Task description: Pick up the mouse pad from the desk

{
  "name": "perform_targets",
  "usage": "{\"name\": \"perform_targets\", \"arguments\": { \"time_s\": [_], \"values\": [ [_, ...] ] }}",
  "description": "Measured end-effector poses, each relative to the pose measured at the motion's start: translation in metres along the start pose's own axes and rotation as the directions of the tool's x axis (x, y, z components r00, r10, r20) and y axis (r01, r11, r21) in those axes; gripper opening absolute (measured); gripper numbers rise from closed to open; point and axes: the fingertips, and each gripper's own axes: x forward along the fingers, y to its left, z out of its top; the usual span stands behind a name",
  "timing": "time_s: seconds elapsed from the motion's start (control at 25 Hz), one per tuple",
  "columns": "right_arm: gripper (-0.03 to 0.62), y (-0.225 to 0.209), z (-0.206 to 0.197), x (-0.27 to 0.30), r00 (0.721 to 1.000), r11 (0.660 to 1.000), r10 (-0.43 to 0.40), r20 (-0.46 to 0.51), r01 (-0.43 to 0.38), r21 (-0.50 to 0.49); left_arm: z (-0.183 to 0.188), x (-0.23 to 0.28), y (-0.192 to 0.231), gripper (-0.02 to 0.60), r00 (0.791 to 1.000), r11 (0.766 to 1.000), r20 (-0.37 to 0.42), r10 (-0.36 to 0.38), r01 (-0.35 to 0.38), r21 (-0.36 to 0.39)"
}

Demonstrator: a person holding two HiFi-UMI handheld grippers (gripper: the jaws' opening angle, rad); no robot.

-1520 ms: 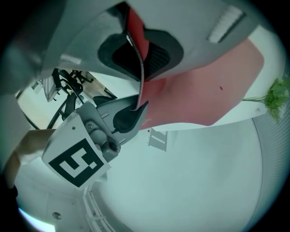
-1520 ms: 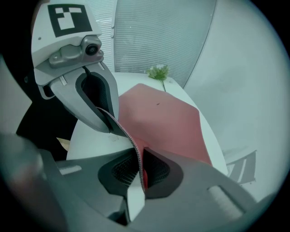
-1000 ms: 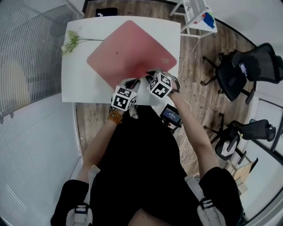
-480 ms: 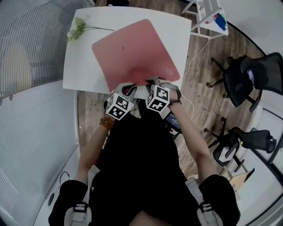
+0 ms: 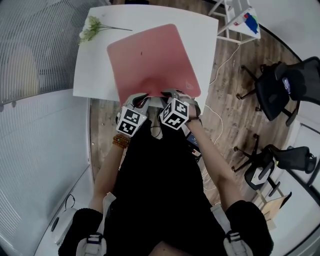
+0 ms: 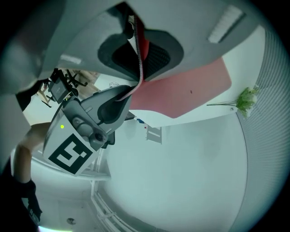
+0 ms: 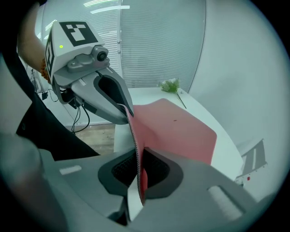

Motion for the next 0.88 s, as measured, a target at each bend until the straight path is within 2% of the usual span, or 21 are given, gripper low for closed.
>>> {"name": "perform_targets", "arguments": {
  "time_s": [0.2,0.32,0.6,0.76,0.88],
  "values": [
    [0.038,0.015,0.015,-0.003,0.999,0.997,-0.032,-0.018,0.033,0.064,0.002,-0.018,0.008,0.025,0.999,1.0,0.039,0.022,-0.021,-0.017],
    [0.038,0.028,0.023,-0.003,0.999,0.988,-0.046,-0.012,0.047,0.146,-0.002,-0.029,0.011,0.025,0.998,0.999,0.054,0.032,-0.031,-0.016],
    [0.038,0.042,0.054,-0.01,0.996,0.928,-0.079,0.051,0.055,0.368,0.001,-0.057,0.024,0.025,0.99,0.996,0.135,0.03,-0.019,-0.084],
    [0.038,0.038,0.076,-0.019,0.989,0.898,-0.112,0.101,0.057,0.436,0.017,-0.072,0.034,0.023,0.982,0.998,0.182,0.054,-0.045,-0.054],
    [0.038,0.034,0.082,-0.031,0.981,0.881,-0.143,0.131,0.066,0.468,0.03,-0.081,0.033,0.023,0.977,0.999,0.212,0.034,-0.028,-0.029]
  ]
}}
